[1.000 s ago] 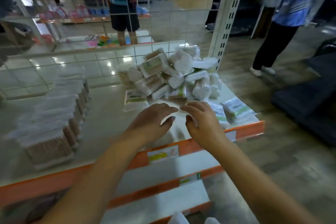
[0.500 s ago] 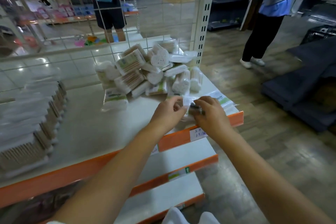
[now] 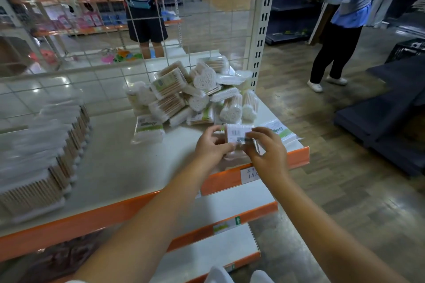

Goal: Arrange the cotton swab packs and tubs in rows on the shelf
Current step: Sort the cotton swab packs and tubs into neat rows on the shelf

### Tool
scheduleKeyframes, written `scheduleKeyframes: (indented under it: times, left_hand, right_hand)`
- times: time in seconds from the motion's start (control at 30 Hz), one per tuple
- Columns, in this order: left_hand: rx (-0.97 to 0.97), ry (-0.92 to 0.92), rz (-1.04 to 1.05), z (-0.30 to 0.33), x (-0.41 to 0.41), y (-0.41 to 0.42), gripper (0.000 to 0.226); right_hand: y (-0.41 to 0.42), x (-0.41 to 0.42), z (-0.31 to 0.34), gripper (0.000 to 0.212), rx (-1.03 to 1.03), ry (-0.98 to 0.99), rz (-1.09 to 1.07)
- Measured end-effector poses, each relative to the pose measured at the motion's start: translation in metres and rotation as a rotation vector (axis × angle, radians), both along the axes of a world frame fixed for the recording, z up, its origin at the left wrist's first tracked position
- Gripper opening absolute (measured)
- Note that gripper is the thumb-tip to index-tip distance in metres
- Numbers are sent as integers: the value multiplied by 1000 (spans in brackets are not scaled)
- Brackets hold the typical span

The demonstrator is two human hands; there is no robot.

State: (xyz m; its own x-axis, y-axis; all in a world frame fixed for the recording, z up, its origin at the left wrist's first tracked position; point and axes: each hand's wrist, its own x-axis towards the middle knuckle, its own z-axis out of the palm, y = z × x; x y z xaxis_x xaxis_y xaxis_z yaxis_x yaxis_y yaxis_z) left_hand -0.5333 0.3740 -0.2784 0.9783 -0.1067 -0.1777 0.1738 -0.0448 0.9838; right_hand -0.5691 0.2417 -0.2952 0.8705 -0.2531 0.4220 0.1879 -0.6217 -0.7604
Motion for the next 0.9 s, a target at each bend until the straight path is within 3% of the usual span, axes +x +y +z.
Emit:
scheduleKeyframes:
  times: [0.13, 0.4, 0.73, 0.9]
  left_hand:
    - [-57, 5, 22, -2, 2, 20, 31]
    - [-175, -102, -95, 9, 6, 57, 29]
    - [-189, -192, -67, 30, 8, 88, 29]
    - [-145, -214, -14, 35, 10, 97, 37]
  right_hand:
    - [6, -3, 11, 21, 117, -82, 3]
    - [23, 2, 35, 38, 604, 176, 216]
    - [45, 22, 41, 39, 715, 317, 390]
    - [64, 26, 43, 30, 569, 443, 531]
